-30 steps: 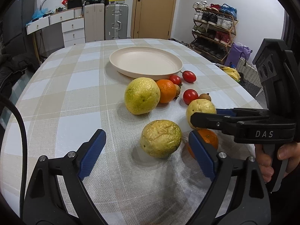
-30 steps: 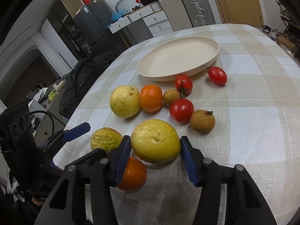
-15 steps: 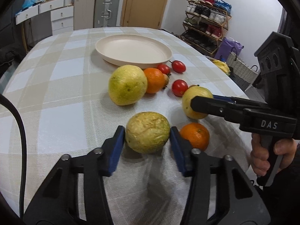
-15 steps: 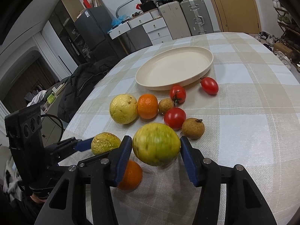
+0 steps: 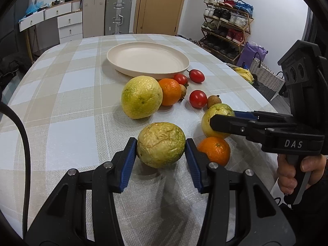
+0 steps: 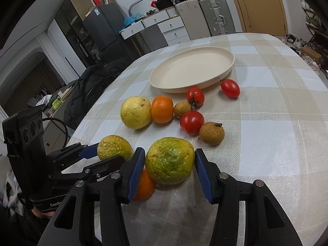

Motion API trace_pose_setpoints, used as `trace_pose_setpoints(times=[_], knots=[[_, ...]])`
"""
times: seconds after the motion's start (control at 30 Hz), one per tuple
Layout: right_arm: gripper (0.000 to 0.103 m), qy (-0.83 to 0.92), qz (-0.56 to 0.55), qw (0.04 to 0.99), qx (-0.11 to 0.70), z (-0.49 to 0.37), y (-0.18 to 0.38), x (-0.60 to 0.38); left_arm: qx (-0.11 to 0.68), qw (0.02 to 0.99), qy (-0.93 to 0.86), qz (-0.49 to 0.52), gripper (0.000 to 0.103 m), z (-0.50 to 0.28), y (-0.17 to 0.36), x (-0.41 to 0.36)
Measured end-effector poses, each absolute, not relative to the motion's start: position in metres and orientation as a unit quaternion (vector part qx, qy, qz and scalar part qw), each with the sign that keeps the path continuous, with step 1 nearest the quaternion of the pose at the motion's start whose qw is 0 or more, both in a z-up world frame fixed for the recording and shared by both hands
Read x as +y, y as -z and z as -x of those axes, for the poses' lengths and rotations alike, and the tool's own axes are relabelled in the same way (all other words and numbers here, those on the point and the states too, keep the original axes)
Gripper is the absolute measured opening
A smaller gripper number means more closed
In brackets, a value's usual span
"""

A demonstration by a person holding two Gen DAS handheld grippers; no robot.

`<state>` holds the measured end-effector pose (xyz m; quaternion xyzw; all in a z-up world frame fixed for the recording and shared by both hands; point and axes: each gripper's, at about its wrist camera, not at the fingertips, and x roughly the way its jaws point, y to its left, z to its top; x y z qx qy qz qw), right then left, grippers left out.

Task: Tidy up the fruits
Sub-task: 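Lift and carry both held fruits over the cream-white plate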

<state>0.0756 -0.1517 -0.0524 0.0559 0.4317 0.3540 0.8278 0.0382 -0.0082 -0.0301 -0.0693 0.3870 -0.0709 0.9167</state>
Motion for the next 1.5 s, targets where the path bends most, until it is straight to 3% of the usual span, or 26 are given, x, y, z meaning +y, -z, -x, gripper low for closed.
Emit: trace_pose_setpoints(times=[0.8, 1.5], knots=[[0.049, -0.345, -0.065, 0.860, 0.372, -0.084, 0.019, -0.168, 0.290, 0.954, 0.039, 0.066, 0.045, -0.028, -0.015, 0.001], [0.049, -0.331, -0.087, 0.875, 0.343, -0.118, -0.011, -0.175, 0.256, 0.965, 0.018, 0.055, 0.045, -0.067, -0.047, 0.003]])
